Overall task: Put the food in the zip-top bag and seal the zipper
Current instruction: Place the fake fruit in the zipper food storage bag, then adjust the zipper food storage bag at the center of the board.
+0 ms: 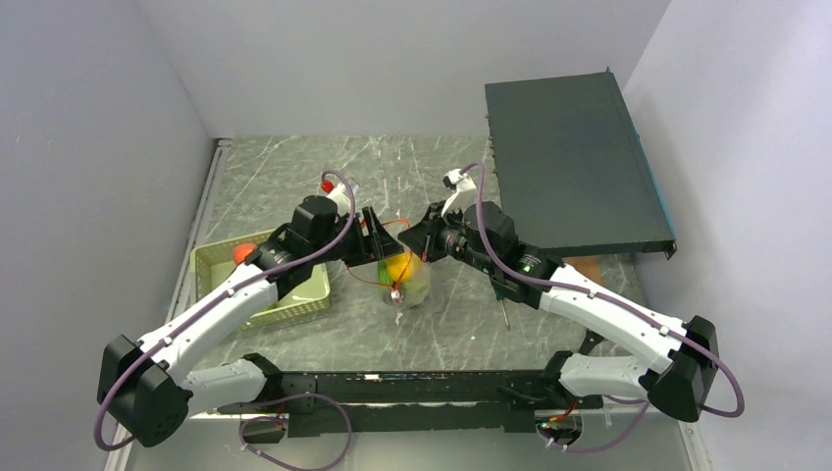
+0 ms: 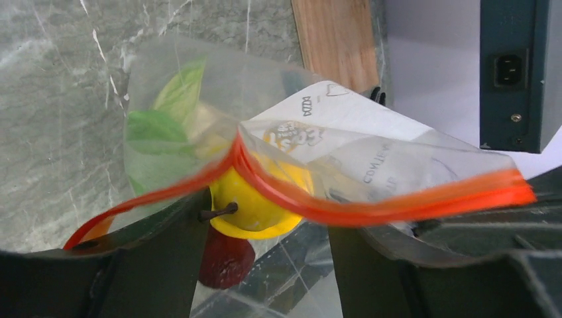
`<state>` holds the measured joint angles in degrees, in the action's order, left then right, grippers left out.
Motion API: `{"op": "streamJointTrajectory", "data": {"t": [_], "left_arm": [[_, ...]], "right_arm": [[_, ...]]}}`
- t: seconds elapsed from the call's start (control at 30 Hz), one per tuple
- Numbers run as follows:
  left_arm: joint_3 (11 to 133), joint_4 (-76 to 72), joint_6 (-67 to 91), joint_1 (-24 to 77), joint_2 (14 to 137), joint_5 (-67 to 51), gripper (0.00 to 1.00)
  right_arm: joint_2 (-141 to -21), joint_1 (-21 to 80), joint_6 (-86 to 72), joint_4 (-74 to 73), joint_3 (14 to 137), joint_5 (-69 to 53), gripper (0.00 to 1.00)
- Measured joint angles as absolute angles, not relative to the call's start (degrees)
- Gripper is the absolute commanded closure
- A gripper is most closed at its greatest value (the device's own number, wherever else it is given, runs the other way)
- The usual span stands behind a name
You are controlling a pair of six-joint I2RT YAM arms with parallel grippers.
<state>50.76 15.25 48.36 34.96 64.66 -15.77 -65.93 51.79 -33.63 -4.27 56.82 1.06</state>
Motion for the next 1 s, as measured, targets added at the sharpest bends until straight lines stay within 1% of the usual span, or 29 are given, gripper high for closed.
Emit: {"op": "streamJointTrajectory", "data": {"t": [0.2, 0.4, 0.57, 0.73, 0.87, 1.0], "left_arm": [[50.94, 17.32, 45.74, 34.96, 60.82, -15.81, 0.28], [51.35, 21.50, 41.54, 34.96, 54.22, -16.53, 0.22], [56.62, 29.87, 35.14, 34.96, 47.99, -14.50, 0.18], [63.11, 36.86, 30.02, 34.96, 43.44, -7.46, 0.12], [64.18, 42.65, 26.96, 34.96, 39.20, 1.80, 0.02], [62.87, 46.85, 24.86, 34.81, 37.43, 12.43, 0.00]], "right_arm": [[-65.93, 51.79, -33.61, -4.25, 56.80, 1.08, 1.00], [-65.93, 51.79, -33.41, -4.27, 56.80, 1.30, 1.00], [-65.93, 51.79, -33.21, -4.34, 56.80, 1.41, 1.00], [-65.93, 51.79, -32.99, -4.38, 56.82, 1.45, 1.00], [-65.95, 51.79, -32.99, -4.38, 56.82, 1.45, 1.00], [-65.95, 51.79, -32.99, -4.40, 56.82, 1.45, 1.00]]}}
